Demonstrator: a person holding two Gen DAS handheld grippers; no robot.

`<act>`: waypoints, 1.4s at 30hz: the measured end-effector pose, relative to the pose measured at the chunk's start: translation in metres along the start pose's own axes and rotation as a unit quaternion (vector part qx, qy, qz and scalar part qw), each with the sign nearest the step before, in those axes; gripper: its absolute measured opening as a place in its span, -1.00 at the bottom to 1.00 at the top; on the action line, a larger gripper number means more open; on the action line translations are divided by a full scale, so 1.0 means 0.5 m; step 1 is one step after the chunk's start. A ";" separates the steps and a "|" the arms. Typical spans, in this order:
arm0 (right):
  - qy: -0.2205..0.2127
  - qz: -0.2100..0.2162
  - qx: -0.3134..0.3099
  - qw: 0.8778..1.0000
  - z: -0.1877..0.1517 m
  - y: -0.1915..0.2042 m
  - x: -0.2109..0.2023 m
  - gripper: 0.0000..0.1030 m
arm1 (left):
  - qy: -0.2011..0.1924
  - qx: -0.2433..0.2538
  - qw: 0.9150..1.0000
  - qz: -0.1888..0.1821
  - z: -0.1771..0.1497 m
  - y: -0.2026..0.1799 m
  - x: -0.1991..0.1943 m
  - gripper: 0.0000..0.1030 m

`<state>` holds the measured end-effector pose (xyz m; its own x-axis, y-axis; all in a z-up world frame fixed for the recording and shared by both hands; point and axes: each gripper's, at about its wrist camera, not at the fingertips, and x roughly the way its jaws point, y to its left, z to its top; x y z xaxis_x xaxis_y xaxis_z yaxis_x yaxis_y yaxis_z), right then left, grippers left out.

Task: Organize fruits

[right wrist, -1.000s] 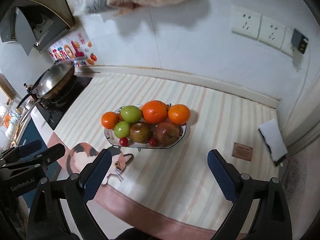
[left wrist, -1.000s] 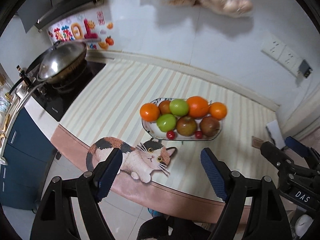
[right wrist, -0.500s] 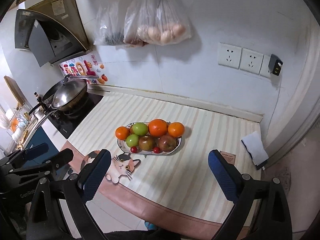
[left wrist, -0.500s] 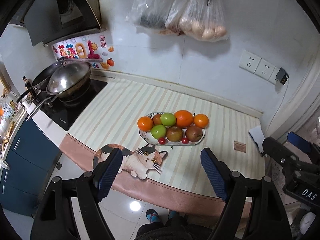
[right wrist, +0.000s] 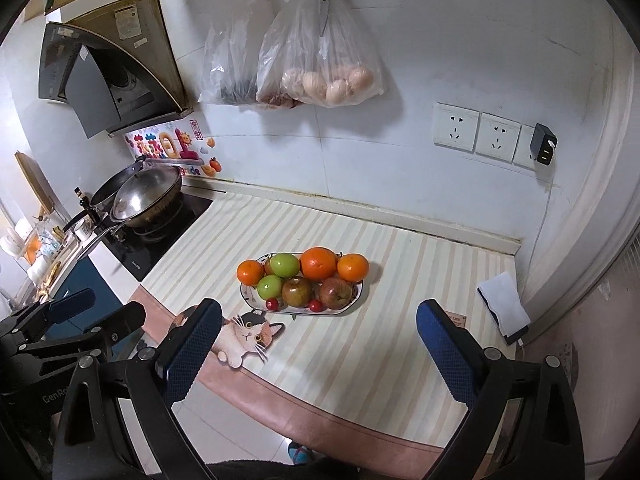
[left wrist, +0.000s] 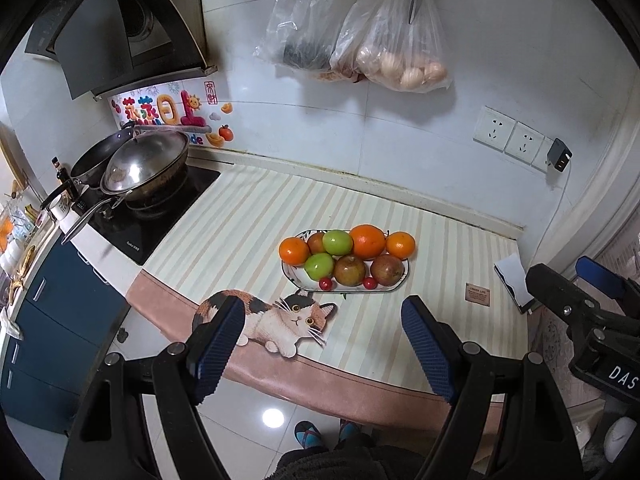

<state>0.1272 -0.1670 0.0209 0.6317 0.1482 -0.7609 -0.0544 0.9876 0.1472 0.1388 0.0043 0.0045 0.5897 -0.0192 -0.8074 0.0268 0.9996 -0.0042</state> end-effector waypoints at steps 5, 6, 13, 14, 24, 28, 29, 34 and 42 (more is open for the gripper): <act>0.004 0.000 -0.002 1.000 0.004 0.001 0.008 0.94 | 0.002 0.000 1.000 -0.003 -0.002 0.000 0.002 0.55; 0.005 -0.002 -0.002 1.000 0.004 0.001 0.011 0.94 | 0.005 -0.001 1.000 -0.003 -0.002 -0.002 0.004 0.55; 0.014 -0.008 0.004 1.000 0.001 -0.015 0.055 0.94 | 0.014 -0.012 1.000 0.010 0.004 0.002 0.043 0.55; 0.016 -0.008 0.005 1.000 0.001 -0.018 0.063 0.94 | 0.014 -0.014 1.000 0.012 0.005 0.003 0.049 0.55; 0.034 -0.008 0.013 0.999 -0.004 -0.045 0.160 0.94 | 0.029 -0.016 0.999 0.042 0.010 0.004 0.130 0.55; 0.039 -0.001 0.018 0.999 -0.003 -0.058 0.205 0.94 | 0.036 -0.015 0.998 0.053 0.013 0.001 0.166 0.55; 0.040 -0.003 0.017 0.999 -0.004 -0.059 0.214 0.94 | 0.038 -0.014 0.998 0.054 0.014 0.000 0.173 0.55; 0.052 -0.003 0.021 0.998 -0.006 -0.074 0.270 0.94 | 0.045 -0.013 0.997 0.062 0.018 -0.004 0.209 0.55; 0.067 -0.003 0.025 0.997 -0.013 -0.085 0.321 0.94 | 0.056 -0.010 0.996 0.069 0.018 -0.010 0.249 0.55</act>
<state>0.2258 -0.1850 -0.1118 0.5229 0.1515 -0.8388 -0.0104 0.9851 0.1714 0.2194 -0.0034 -0.0906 0.4934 0.1187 -0.8617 -0.0637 0.9929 0.1003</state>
